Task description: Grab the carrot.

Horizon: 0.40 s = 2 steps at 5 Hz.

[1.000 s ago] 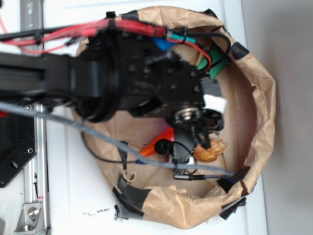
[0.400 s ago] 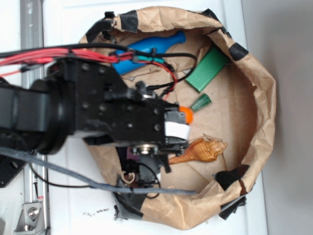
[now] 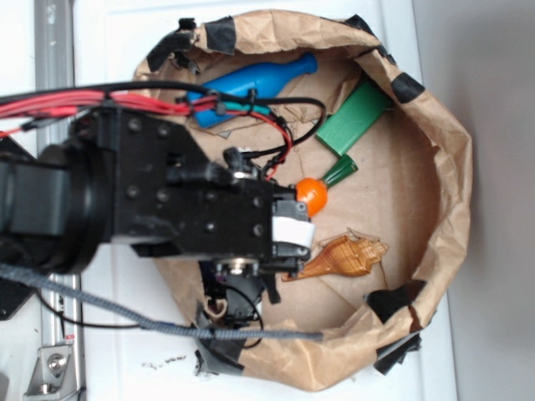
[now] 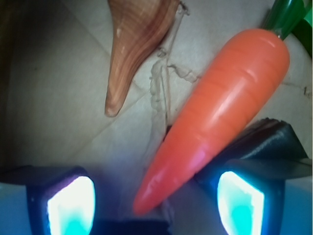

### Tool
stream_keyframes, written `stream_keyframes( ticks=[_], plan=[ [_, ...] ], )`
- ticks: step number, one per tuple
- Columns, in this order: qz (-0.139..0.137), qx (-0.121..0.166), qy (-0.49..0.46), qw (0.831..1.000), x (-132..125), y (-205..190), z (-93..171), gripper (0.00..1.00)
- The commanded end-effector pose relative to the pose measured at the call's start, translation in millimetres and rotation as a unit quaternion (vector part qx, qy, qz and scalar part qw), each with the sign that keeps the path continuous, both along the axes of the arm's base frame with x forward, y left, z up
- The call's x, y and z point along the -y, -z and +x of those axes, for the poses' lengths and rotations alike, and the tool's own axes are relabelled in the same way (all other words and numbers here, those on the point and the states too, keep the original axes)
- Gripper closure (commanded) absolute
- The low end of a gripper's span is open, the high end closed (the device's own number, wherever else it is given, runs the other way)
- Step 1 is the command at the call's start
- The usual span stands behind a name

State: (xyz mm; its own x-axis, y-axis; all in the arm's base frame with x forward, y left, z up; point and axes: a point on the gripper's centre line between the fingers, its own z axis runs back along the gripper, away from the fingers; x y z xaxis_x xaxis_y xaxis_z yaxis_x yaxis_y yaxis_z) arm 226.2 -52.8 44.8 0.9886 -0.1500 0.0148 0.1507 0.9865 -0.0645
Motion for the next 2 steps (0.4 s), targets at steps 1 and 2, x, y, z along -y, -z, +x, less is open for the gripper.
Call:
stream_keyframes(
  ticks=[1, 2],
  plan=[
    [-0.001, 0.062, -0.037, 0.997, -38, -29, 35, 0.00],
    [0.000, 0.074, -0.034, 0.997, -44, -29, 46, 0.00]
  ],
)
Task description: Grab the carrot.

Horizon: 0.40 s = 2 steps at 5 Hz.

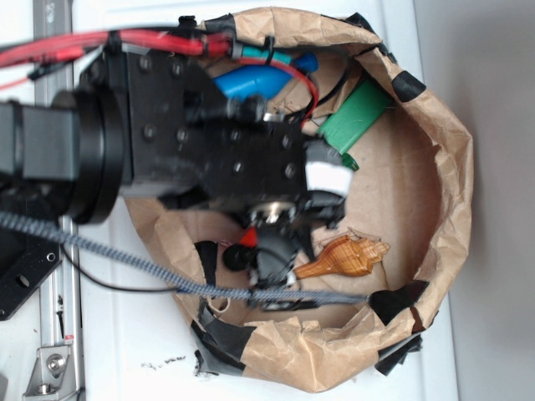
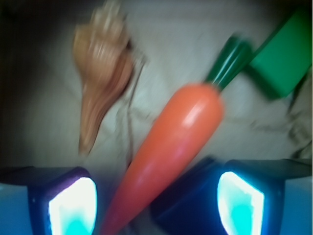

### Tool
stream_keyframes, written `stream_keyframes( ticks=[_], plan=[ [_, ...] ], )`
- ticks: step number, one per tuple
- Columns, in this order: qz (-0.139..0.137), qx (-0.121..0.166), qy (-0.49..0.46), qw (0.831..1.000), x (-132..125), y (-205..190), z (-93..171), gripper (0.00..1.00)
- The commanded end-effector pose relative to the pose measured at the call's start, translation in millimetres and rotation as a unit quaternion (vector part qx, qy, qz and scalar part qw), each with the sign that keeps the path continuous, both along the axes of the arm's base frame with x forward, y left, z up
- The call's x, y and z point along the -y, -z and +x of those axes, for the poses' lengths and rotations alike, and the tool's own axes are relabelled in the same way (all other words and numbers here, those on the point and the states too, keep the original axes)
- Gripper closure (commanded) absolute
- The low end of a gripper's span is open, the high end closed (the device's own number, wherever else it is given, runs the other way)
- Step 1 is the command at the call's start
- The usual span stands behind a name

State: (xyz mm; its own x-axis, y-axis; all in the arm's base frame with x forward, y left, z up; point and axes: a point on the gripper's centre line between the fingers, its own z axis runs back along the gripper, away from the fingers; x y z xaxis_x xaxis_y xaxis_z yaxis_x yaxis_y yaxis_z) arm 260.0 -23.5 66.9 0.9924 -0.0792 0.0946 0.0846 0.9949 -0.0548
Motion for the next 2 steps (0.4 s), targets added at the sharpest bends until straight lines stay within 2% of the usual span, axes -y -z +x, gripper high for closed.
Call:
stream_keyframes(
  ticks=[1, 2],
  plan=[
    [0.001, 0.010, 0.006, 1.000, -14, 14, 13, 0.00],
    [-0.003, -0.021, 0.017, 1.000, -5, 44, 3, 0.00]
  ],
)
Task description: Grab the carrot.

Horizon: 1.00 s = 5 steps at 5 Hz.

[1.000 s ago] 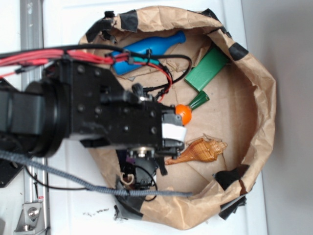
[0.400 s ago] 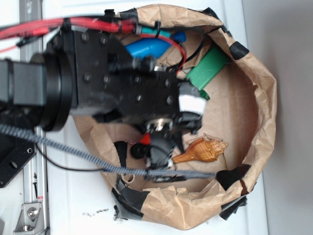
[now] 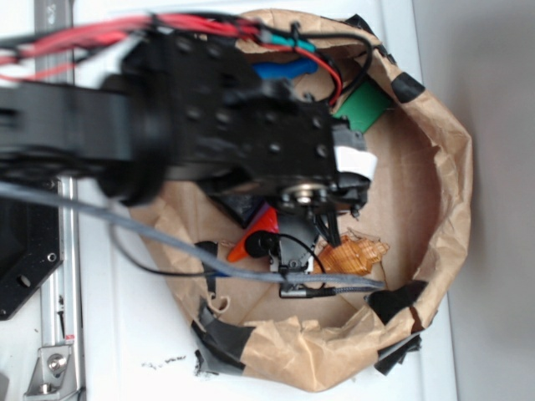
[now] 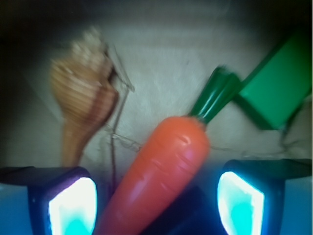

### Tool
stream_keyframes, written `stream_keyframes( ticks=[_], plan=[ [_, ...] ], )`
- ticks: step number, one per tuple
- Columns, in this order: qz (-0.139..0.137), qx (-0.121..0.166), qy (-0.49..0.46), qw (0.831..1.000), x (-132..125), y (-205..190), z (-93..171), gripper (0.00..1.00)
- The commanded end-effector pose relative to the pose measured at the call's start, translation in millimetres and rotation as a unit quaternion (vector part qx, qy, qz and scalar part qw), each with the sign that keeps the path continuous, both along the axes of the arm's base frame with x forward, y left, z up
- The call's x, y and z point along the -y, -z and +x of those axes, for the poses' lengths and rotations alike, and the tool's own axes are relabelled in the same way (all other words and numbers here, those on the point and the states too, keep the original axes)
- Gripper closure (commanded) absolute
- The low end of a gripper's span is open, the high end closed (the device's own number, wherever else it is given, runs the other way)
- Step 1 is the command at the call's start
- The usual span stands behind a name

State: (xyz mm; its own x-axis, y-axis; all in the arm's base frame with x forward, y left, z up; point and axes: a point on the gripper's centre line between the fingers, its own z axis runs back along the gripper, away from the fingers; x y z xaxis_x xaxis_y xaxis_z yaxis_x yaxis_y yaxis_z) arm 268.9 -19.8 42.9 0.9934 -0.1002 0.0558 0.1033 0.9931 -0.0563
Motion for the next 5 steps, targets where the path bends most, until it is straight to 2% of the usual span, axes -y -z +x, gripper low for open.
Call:
stream_keyframes(
  ticks=[1, 2, 3, 5],
  plan=[
    [0.018, -0.033, 0.030, 0.999, 11, 45, -17, 0.00],
    [0.029, -0.030, 0.022, 0.999, 11, 46, -17, 1.00],
    [0.046, 0.004, 0.023, 0.999, 5, 23, -13, 1.00],
    [-0.019, 0.133, -0.062, 0.989, -13, -76, 14, 1.00]
  ],
)
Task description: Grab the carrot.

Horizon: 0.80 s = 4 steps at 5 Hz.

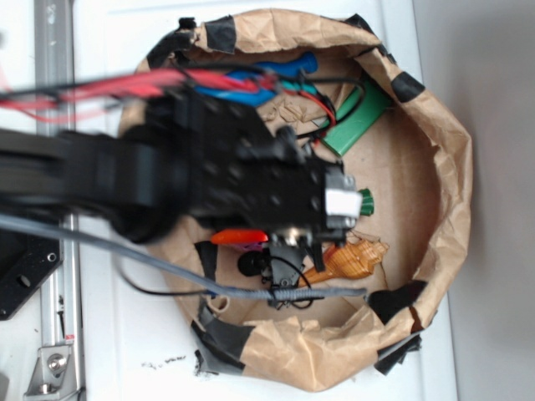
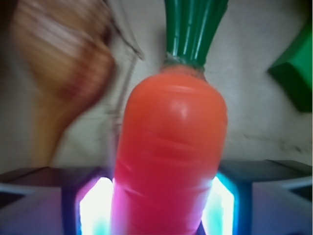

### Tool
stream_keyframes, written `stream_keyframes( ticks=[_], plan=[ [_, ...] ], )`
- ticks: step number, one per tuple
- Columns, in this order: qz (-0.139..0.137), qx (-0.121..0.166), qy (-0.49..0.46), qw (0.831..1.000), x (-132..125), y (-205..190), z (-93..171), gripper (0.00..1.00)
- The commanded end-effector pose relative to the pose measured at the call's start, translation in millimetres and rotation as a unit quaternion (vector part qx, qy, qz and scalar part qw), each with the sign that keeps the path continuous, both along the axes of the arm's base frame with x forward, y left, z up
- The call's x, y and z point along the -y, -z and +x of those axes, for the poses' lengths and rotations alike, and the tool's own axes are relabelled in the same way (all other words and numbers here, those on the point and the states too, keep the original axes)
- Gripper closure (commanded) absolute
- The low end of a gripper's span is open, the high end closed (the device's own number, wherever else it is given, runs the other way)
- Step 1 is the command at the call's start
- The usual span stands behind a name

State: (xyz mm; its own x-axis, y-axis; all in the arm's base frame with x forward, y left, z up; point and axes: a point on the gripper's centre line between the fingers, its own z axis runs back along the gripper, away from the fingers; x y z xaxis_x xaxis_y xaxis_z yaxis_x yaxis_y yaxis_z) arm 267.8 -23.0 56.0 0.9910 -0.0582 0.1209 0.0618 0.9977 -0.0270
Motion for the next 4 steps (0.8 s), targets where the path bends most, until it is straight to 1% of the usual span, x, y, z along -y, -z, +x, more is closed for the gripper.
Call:
stream_keyframes(
  ticks=[1, 2, 3, 4],
  plan=[
    [-0.039, 0.112, -0.050, 0.992, -18, -113, 13, 1.00],
    [-0.024, 0.098, -0.051, 0.994, -17, -140, 8, 1.00],
    [0.001, 0.073, -0.061, 0.995, -19, -124, 6, 1.00],
    [0.035, 0.061, -0.078, 0.994, -37, -102, 0, 1.00]
  ],
)
